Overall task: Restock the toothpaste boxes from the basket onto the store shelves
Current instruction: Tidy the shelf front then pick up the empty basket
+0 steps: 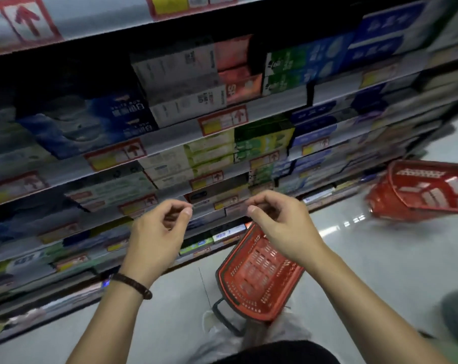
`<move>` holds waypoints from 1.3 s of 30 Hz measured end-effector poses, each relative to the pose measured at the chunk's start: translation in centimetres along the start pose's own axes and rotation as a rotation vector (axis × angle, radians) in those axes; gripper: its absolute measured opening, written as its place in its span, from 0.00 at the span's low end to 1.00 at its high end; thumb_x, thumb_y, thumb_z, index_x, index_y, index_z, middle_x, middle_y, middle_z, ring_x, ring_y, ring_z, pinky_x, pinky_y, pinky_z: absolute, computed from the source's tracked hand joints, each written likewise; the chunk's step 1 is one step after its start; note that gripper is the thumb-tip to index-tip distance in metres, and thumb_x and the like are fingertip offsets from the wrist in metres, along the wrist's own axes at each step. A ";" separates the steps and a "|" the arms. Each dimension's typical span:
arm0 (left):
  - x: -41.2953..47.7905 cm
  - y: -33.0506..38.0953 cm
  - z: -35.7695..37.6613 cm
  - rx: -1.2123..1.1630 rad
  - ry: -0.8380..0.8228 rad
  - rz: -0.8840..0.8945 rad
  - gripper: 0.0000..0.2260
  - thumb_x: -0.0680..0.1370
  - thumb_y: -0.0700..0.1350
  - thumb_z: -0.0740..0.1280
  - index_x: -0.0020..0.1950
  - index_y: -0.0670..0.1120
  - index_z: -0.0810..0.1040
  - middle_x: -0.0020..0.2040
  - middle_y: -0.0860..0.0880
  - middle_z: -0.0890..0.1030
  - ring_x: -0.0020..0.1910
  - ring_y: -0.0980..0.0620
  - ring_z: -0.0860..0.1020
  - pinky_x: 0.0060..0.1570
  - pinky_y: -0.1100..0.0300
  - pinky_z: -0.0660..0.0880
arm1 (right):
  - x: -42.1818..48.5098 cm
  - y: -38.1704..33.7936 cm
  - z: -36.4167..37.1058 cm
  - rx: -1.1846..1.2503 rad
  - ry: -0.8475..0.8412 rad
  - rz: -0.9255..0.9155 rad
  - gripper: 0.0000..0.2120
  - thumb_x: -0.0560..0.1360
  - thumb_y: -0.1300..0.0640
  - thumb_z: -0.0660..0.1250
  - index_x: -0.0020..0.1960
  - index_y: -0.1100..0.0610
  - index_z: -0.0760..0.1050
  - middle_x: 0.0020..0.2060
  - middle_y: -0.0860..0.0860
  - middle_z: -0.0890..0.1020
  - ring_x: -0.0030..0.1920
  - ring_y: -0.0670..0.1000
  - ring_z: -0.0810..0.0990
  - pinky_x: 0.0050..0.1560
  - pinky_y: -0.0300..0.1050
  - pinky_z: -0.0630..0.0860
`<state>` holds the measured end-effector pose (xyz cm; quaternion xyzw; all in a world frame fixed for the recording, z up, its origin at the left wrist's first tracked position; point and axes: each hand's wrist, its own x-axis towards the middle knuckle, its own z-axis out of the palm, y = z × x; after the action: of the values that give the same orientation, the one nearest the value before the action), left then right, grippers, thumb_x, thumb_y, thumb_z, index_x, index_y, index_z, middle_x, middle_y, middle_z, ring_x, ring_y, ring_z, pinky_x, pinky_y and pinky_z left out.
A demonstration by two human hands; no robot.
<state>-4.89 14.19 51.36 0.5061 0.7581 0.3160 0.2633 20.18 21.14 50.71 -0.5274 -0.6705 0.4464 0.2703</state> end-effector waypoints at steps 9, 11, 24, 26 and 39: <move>0.4 0.4 2.3 0.034 -0.174 0.114 0.03 0.82 0.55 0.69 0.51 0.59 0.83 0.43 0.60 0.85 0.45 0.65 0.81 0.42 0.64 0.76 | -5.5 2.0 -1.6 0.032 0.240 0.120 0.03 0.81 0.48 0.71 0.52 0.43 0.84 0.44 0.43 0.86 0.46 0.45 0.84 0.47 0.47 0.82; -0.2 0.9 3.2 0.038 -0.205 0.121 0.03 0.82 0.55 0.69 0.51 0.59 0.83 0.42 0.60 0.84 0.44 0.65 0.81 0.41 0.63 0.76 | -6.5 3.2 -2.1 0.068 0.279 0.134 0.03 0.81 0.49 0.71 0.52 0.43 0.84 0.44 0.43 0.87 0.46 0.45 0.85 0.48 0.52 0.83; 0.0 -1.7 10.6 0.114 -0.548 0.225 0.02 0.82 0.51 0.71 0.51 0.58 0.83 0.45 0.61 0.84 0.46 0.67 0.79 0.40 0.70 0.71 | -13.9 13.1 0.4 0.151 0.556 0.516 0.03 0.79 0.51 0.73 0.47 0.45 0.85 0.41 0.42 0.86 0.43 0.42 0.83 0.42 0.37 0.73; 1.5 -2.8 12.0 0.153 -0.623 0.282 0.02 0.82 0.50 0.71 0.51 0.58 0.83 0.44 0.61 0.84 0.44 0.66 0.79 0.40 0.67 0.72 | -14.4 13.5 1.8 0.161 0.590 0.570 0.04 0.79 0.49 0.72 0.48 0.45 0.85 0.41 0.42 0.86 0.43 0.42 0.83 0.41 0.34 0.73; 7.2 -15.8 24.6 0.256 -0.872 0.411 0.05 0.82 0.49 0.71 0.56 0.57 0.81 0.47 0.59 0.84 0.46 0.65 0.80 0.38 0.74 0.72 | -14.3 26.1 15.7 0.313 0.841 0.773 0.04 0.81 0.53 0.71 0.50 0.47 0.85 0.40 0.41 0.86 0.43 0.41 0.84 0.40 0.31 0.76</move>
<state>0.80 21.57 22.68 0.7583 0.4946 0.0249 0.4240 23.52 3.85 22.09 -0.8189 -0.1911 0.3588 0.4051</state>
